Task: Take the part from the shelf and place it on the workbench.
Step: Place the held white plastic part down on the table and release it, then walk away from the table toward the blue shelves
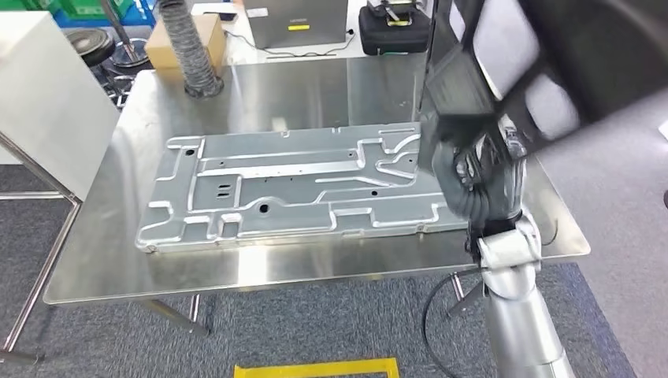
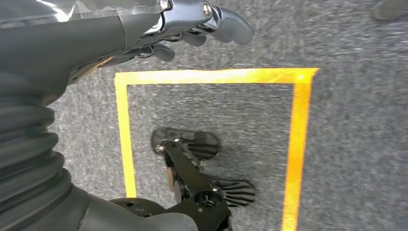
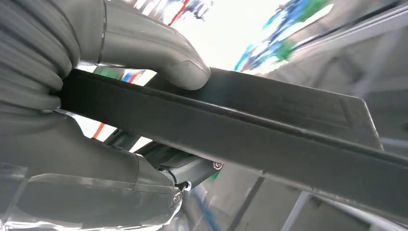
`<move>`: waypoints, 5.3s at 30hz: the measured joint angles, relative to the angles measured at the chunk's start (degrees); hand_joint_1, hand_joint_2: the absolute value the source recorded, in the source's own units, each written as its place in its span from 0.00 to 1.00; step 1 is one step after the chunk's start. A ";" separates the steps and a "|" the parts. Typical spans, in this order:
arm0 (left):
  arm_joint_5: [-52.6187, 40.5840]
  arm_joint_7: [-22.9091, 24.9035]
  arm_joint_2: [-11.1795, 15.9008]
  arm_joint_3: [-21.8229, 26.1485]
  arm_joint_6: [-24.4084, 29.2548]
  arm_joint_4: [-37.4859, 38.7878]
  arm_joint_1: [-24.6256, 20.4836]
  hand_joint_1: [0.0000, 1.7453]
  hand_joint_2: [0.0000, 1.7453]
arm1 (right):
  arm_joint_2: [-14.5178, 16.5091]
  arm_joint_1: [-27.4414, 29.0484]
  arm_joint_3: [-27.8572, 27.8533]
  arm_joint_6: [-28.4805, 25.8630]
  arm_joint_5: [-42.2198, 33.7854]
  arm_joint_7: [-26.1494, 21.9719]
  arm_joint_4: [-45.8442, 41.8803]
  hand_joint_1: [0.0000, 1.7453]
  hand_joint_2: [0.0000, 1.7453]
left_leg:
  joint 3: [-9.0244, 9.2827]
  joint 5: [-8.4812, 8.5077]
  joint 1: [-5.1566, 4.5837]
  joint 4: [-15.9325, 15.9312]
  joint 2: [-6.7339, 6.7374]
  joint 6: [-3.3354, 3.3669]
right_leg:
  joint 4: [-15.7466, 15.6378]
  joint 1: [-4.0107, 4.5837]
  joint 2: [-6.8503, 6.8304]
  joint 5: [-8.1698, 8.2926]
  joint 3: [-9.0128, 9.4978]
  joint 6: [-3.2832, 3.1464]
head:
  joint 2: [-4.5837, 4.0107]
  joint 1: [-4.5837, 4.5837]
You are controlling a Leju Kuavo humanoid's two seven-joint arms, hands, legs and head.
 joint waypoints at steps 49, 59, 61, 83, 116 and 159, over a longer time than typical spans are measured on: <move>0.51 -6.84 0.15 -1.32 -3.42 -0.11 -0.41 0.00 0.00 | 8.62 -28.15 32.34 4.53 33.36 14.68 74.55 0.00 0.00 | -5.27 9.62 0.32 -8.10 0.50 2.51 | 16.36 -0.08 -0.26 -10.60 -4.59 3.37 | 0.00 0.72; 1.53 -7.17 -0.11 -1.29 -3.57 -0.11 -0.38 0.00 0.00 | 8.95 -22.42 12.67 22.39 -8.89 -7.86 59.50 0.00 0.00 | -5.83 8.85 0.00 -6.98 0.33 0.57 | -0.93 0.17 -0.67 -2.99 4.06 0.94 | 0.00 0.63; 2.02 -7.75 -0.16 -1.23 -3.70 -0.11 -0.27 0.00 0.00 | 9.02 -20.52 8.31 28.60 -19.92 -9.30 51.86 0.00 0.00 | -7.92 5.94 0.12 -2.16 0.29 0.00 | -1.34 -0.08 -0.88 -2.86 4.36 0.44 | 0.00 0.51; 5.38 -10.30 -0.81 1.44 -3.49 -0.11 0.56 0.00 0.00 | 8.37 1.70 -15.15 10.07 -24.41 -10.36 0.35 0.00 0.00 | -5.82 9.78 0.23 -7.49 -0.14 2.44 | 8.15 -0.05 -0.59 -8.50 2.05 2.92 | 0.00 0.61; 7.14 -12.02 -2.28 1.84 -5.27 -0.06 1.28 0.00 0.00 | 3.63 29.54 -55.70 -21.09 2.37 -9.77 49.35 0.00 0.00 | -6.25 10.40 -0.55 -8.24 0.74 2.53 | 2.86 -0.91 -0.71 -7.61 8.98 4.10 | 0.00 0.78; 5.38 -11.56 -2.98 -1.88 -6.53 0.04 0.82 0.00 0.00 | 5.20 24.54 -56.83 -8.77 28.16 13.72 87.22 0.00 0.00 | -7.54 1.56 0.19 6.57 0.72 -0.07 | -2.57 -0.63 -1.34 -3.52 5.75 1.77 | 0.00 0.17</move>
